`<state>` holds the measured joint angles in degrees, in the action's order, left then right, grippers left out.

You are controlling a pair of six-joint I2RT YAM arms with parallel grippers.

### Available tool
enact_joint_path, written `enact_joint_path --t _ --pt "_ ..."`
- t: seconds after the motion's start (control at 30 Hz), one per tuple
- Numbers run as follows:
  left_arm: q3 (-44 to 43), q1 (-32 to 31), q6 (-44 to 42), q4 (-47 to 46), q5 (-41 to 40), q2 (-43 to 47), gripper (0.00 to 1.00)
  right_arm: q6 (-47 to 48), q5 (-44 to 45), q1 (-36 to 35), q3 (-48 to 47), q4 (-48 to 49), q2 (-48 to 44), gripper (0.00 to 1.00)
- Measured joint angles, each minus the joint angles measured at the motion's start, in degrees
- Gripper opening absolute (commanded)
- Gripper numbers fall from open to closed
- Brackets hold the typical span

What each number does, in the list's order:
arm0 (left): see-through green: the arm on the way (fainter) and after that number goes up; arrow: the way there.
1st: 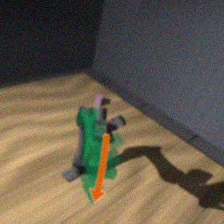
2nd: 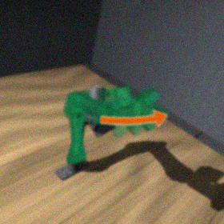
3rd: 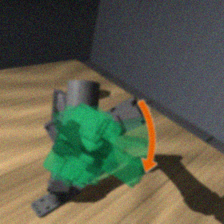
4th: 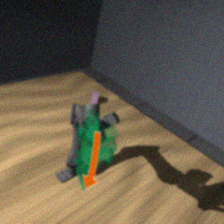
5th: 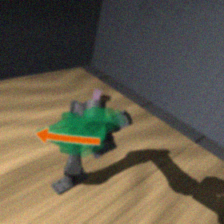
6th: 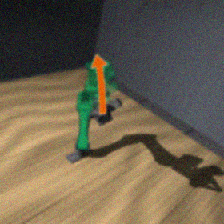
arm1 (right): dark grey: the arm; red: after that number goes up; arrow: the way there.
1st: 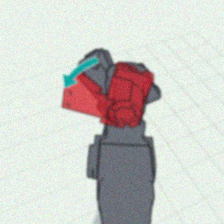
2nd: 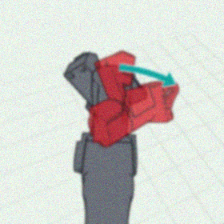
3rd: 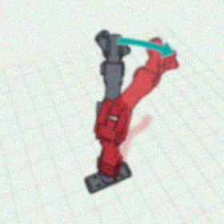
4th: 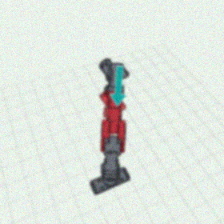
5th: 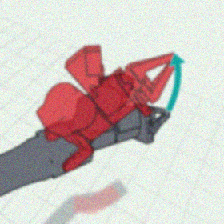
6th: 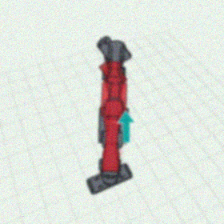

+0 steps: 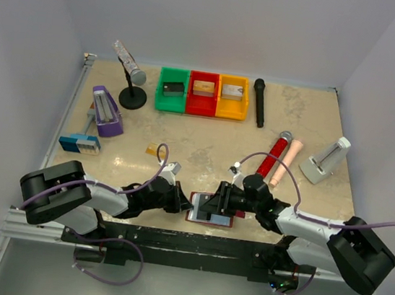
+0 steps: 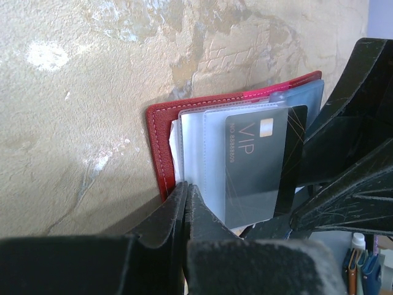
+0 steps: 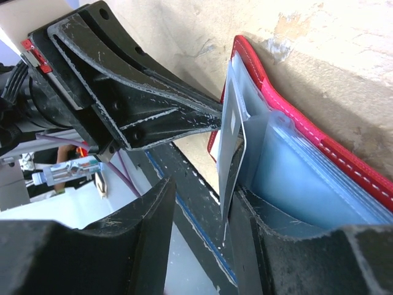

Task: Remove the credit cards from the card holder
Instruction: Remove the credit card from the card holder.

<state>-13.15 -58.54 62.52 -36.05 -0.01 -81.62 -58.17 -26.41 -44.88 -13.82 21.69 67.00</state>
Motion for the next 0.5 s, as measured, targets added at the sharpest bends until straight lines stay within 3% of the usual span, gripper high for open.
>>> enact_joint_path --t 0.3,0.5 --pt "0.0 0.0 0.1 0.0 -0.1 0.0 0.0 1.0 1.1 0.0 0.0 -3.9 -3.8 0.39" --pt "0.0 0.0 0.1 0.1 -0.2 0.0 0.0 1.7 1.7 0.0 0.0 -5.4 -5.3 0.3"
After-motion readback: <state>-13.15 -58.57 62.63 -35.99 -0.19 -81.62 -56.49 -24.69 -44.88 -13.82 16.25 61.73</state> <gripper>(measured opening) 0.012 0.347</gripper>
